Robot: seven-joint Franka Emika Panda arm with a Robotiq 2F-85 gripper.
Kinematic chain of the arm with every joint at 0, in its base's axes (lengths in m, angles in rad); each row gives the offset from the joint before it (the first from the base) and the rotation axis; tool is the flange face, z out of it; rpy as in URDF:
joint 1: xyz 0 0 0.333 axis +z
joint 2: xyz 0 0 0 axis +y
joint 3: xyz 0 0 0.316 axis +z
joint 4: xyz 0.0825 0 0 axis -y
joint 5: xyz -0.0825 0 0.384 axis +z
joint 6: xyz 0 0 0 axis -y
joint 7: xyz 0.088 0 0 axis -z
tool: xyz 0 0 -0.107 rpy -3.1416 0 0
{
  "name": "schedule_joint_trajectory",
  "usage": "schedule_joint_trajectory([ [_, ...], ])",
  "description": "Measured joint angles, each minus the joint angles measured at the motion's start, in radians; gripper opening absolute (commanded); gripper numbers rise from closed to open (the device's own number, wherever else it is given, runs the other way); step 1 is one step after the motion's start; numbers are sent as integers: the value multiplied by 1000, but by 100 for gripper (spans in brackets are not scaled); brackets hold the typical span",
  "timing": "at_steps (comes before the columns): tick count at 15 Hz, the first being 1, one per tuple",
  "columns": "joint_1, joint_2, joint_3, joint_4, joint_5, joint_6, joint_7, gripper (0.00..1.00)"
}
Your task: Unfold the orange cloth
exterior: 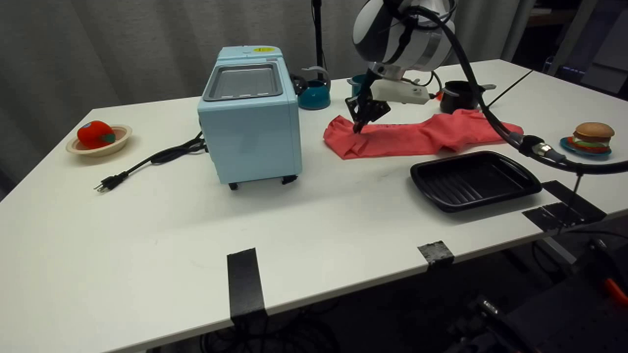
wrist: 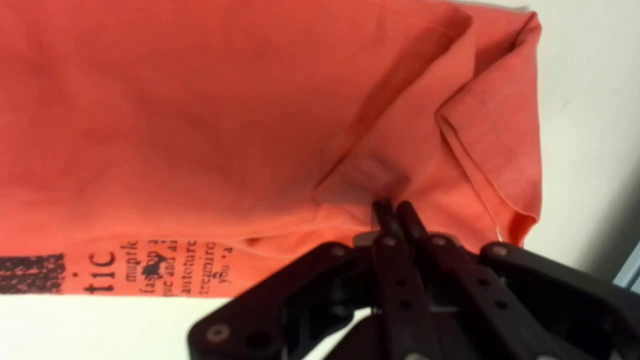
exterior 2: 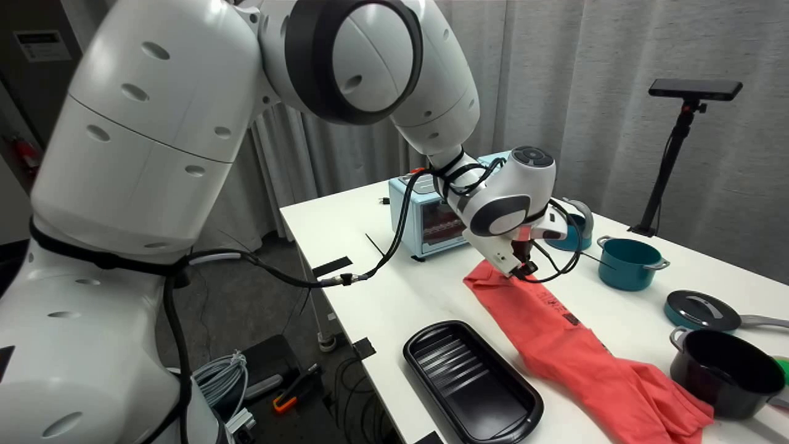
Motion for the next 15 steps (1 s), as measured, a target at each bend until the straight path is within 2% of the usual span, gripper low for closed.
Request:
schedule_joint_trajectory([
  [8,-5,-34,23,-10,22,7,0,1],
  [15,-31,-224,43,-109,101,77,0,1],
])
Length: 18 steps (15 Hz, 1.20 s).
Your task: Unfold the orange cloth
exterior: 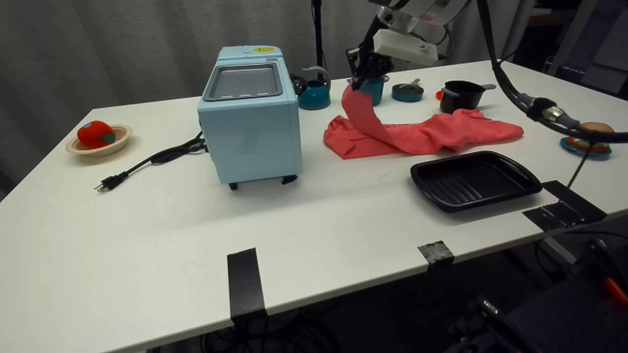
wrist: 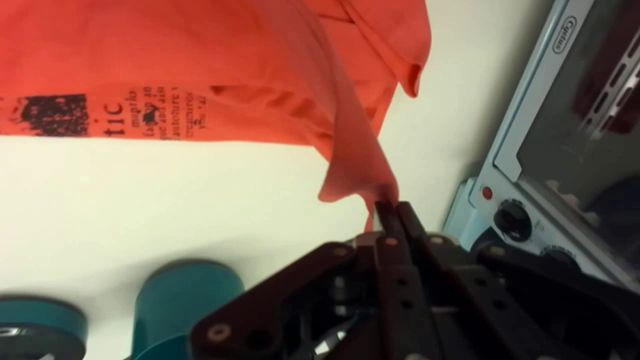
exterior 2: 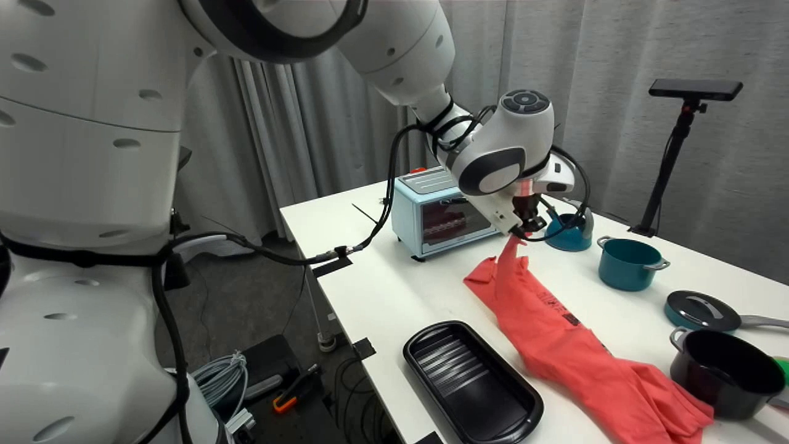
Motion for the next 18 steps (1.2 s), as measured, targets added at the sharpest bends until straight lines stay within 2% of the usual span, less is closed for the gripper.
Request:
schedule_joint_trajectory([
  [6,-81,-229,-4,-149,99,61,-2,1],
  [10,-153,-392,-18,-264,207,72,-37,1],
  [15,-196,-603,-96,-424,370,69,-124,1],
  [18,-198,-731,-155,-531,391,40,-162,1],
])
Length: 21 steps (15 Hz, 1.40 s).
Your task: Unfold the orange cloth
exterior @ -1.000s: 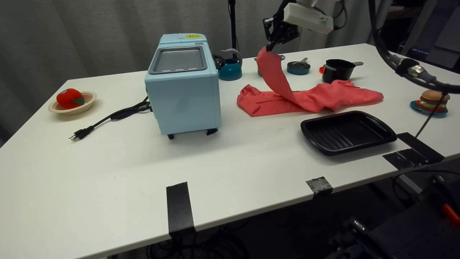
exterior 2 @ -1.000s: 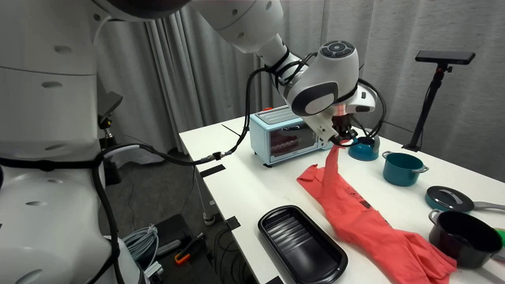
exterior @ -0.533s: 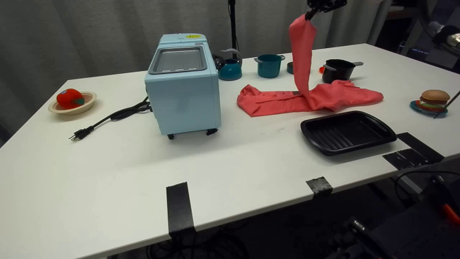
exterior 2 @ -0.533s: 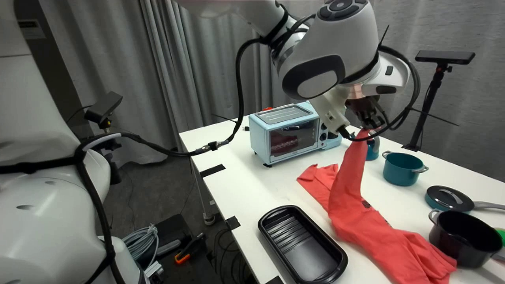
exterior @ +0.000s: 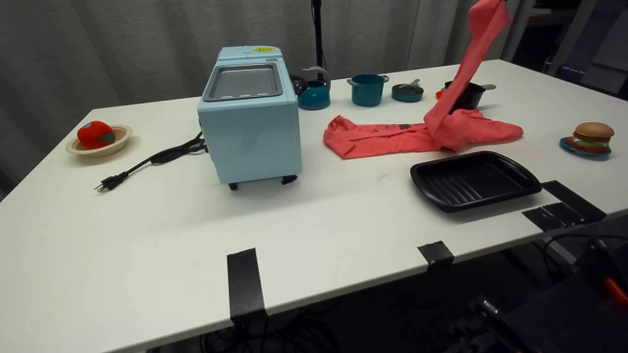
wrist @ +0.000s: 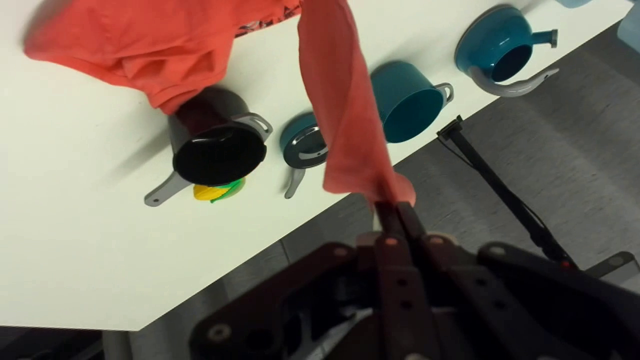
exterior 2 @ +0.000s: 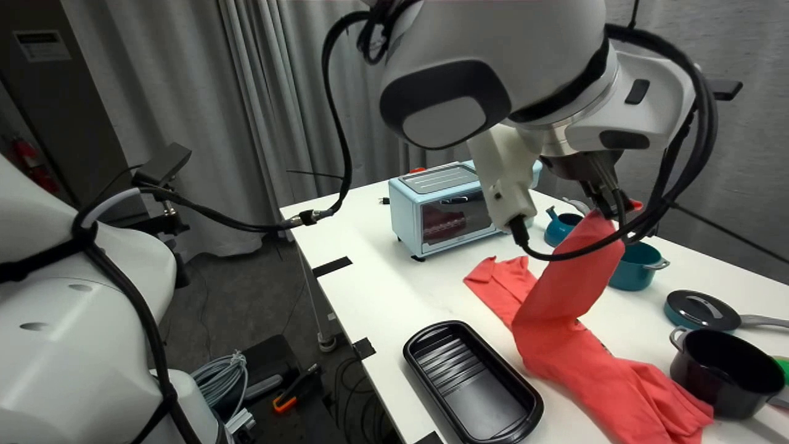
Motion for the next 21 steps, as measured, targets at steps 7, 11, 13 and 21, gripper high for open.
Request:
schedule_joint_trajectory([
  [7,123,-253,-114,-217,-151,-227,-21,1],
  [11,222,-298,-90,-262,-211,-319,0,1],
  [13,247,-297,-45,-257,-207,-373,0,1],
  [21,337,-259,116,-259,-196,-484,1,1],
])
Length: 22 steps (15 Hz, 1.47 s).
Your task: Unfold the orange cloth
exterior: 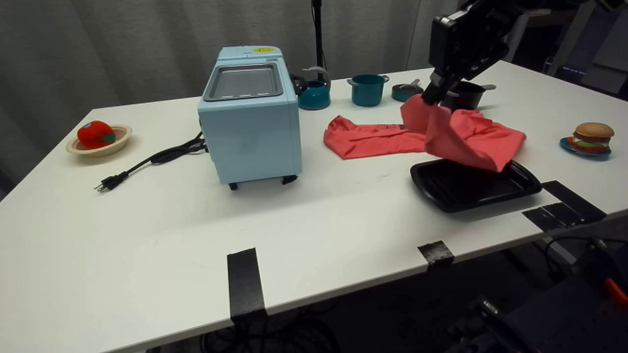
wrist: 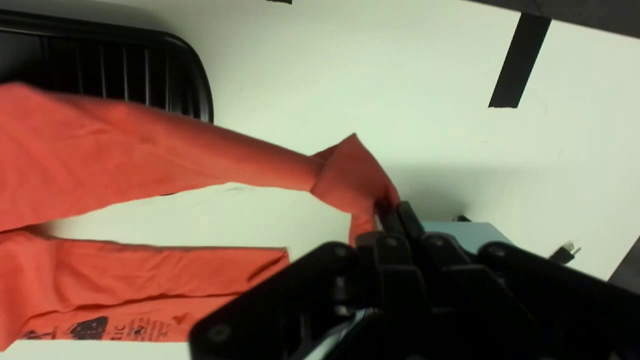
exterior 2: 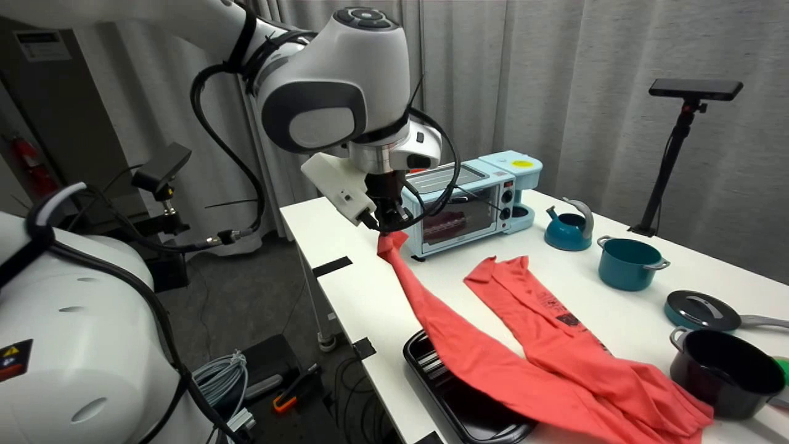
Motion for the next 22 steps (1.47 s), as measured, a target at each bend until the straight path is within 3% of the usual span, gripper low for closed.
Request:
schedule_joint_trajectory([
  [4,6,47,67,0,0,6,0,1],
  [5,6,58,78,0,0,8,0,28],
  [6,6,68,86,0,0,12,1,29],
  [13,5,100,96,1,6,47,3,81],
  [16,56,101,9,3,-15,82,21,100],
  [22,83,140,-161,60,-44,170,20,100],
])
